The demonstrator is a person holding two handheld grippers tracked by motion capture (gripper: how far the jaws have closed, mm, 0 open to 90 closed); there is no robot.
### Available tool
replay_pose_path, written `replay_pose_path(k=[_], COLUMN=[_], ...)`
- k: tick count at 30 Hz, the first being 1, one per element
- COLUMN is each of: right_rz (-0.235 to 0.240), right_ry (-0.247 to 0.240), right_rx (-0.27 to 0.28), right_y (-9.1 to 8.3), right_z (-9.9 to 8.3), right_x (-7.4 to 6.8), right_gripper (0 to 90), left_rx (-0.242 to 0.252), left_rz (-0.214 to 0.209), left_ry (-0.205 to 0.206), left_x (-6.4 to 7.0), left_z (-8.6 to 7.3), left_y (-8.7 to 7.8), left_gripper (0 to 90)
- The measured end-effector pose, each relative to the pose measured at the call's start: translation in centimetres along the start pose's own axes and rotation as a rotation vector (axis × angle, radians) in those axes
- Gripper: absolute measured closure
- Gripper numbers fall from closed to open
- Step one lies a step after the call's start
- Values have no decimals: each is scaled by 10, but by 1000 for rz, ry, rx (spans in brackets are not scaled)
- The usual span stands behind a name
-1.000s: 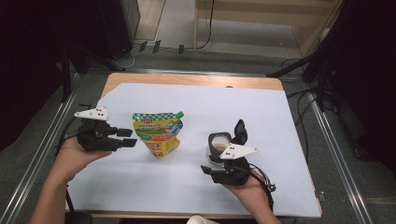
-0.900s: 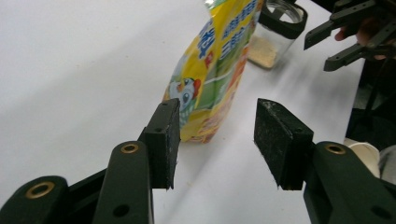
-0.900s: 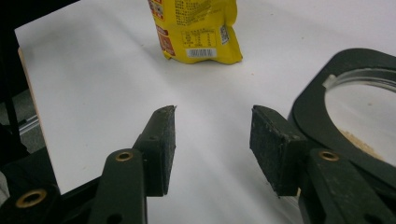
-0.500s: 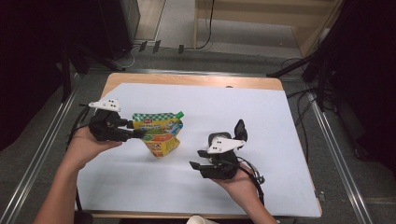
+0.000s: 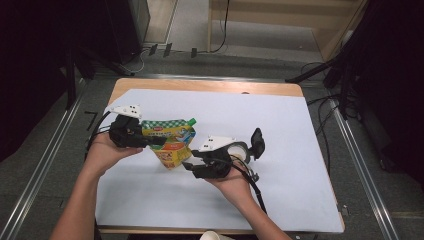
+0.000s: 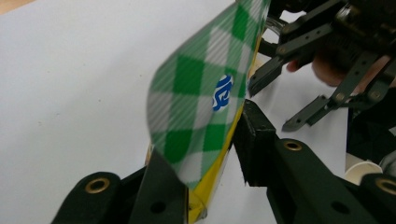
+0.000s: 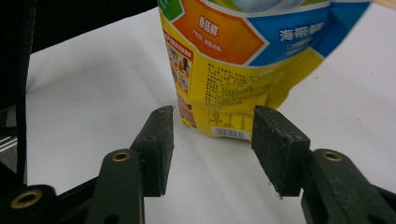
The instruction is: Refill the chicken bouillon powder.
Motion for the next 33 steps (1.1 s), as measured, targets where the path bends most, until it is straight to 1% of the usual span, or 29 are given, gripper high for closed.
replay_pose_path(k=[1, 2, 3, 4, 5, 6, 7, 9, 10, 12, 13, 14, 15, 16, 18, 19, 20, 21, 22, 25, 26, 29, 31, 32, 33], right_rz=[0, 4, 4, 4, 0, -1, 6, 5, -2, -3, -3, -2, -2, -5, -7, -11, -12, -11, -11, -19, -26, -29, -45, -48, -48], right_ry=[0, 5, 5, -3, -7, -3, 17, 18, 11, 3, 3, 4, 4, 8, 7, 10, 13, 15, 15, 23, 36, 38, 37, 40, 40], right_rx=[0, 0, 0, -8, -15, -16, -17, -19, -38, -36, -36, -36, -36, -38, -37, -36, -42, -46, -46, -40, -35, -30, -28, -32, -32], right_y=[0, 3, 3, 4, 5, 6, 8, 10, 12, 13, 13, 14, 14, 15, 15, 16, 18, 19, 19, 23, 24, 26, 28, 31, 31], right_z=[0, -3, -3, -5, -8, -10, -15, -17, -20, -22, -22, -23, -23, -24, -25, -26, -28, -29, -29, -30, -31, -32, -32, -34, -34], right_x=[0, -2, -2, -2, -3, -3, -2, -2, -3, -3, -3, -5, -5, -6, -6, -6, -6, -7, -7, -8, -9, -10, -10, -10, -10], right_gripper=[500, 499, 499, 496, 493, 494, 496, 498, 499, 503, 503, 504, 504, 507, 508, 511, 515, 518, 518, 525, 530, 534, 541, 544, 544], left_rx=[8, 24, 24, 26, 27, 24, 26, 21, 12, 9, 9, 7, 7, 9, 11, 17, 19, 30, 30, 52, 65, 78, 83, 87, 87], left_rz=[4, 19, 19, 29, 33, 34, 34, 32, 40, 35, 41, 37, 37, 24, 20, 7, 1, -18, -18, -34, -41, -46, -40, -49, -49], left_ry=[-2, 5, 5, 14, 15, 5, -6, -13, -16, -20, -21, -21, -21, -13, -12, -17, -14, -7, -7, 1, 0, -6, -7, -1, -1], left_x=[0, 1, 1, 1, 2, 3, 3, 5, 8, 9, 11, 14, 14, 19, 20, 22, 24, 28, 28, 35, 38, 42, 45, 49, 49], left_z=[-1, -3, -3, -3, -3, -2, -1, 1, 4, 6, 9, 14, 14, 18, 20, 22, 23, 25, 25, 29, 32, 34, 37, 39, 39], left_y=[0, -1, -1, -1, -1, 0, 0, 2, 4, 5, 5, 5, 5, 5, 4, 4, 3, 0, 0, -4, -8, -12, -14, -15, -15], left_gripper=[771, 798, 820, 866, 866, 883, 900, 900, 900, 900, 900, 900, 900, 900, 900, 900, 900, 900, 900, 900, 900, 900, 900, 900, 900])
Point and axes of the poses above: each handheld gripper's, and its own axes: y roughly forward along the jaws, z roughly out of its top, x roughly to its right, the point moved 3 cm from there along y, roughly forward along the jaws, and after that the axes turned 10 degrees about -z, right-handed, at the moved point
